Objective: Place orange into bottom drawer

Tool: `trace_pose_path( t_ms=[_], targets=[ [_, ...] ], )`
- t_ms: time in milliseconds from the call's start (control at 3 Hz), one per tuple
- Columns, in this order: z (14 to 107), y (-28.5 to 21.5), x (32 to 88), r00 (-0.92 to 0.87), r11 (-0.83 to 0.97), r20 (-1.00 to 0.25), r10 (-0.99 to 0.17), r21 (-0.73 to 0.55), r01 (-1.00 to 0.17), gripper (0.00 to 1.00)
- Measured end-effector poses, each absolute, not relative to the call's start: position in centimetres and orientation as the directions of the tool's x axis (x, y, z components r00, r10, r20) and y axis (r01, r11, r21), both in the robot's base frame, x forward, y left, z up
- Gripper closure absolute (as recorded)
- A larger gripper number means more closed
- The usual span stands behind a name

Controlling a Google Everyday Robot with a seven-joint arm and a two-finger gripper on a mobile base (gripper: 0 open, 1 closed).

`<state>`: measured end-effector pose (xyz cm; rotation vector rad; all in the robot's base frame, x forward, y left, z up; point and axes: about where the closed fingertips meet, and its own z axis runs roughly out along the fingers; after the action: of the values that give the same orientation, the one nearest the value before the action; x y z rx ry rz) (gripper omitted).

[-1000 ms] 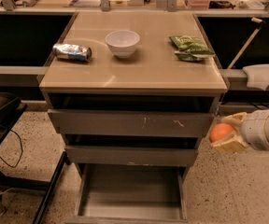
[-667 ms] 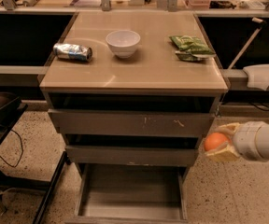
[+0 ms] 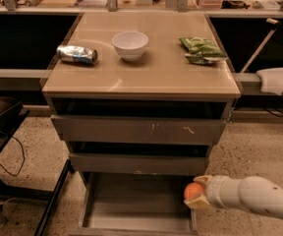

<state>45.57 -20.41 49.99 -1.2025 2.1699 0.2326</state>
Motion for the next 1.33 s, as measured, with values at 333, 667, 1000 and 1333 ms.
trace_pose_path(
  t_ms=[333, 667, 1000, 1333],
  targets=[
    [40.5, -18.2, 46.0, -0.465, 0.620, -0.605, -0.646, -0.062, -0.782, 1.00],
    [38.6, -17.5, 46.8, -0.469, 0.641, -0.620, -0.629, -0.072, -0.764, 1.00],
    [38.4, -18.1, 45.2, -0.457, 0.657, -0.632, -0.626, -0.113, -0.745, 1.00],
    [37.1, -18.5, 47.5, -0.361, 0.672, -0.690, -0.627, -0.246, -0.698, 1.00]
  ],
)
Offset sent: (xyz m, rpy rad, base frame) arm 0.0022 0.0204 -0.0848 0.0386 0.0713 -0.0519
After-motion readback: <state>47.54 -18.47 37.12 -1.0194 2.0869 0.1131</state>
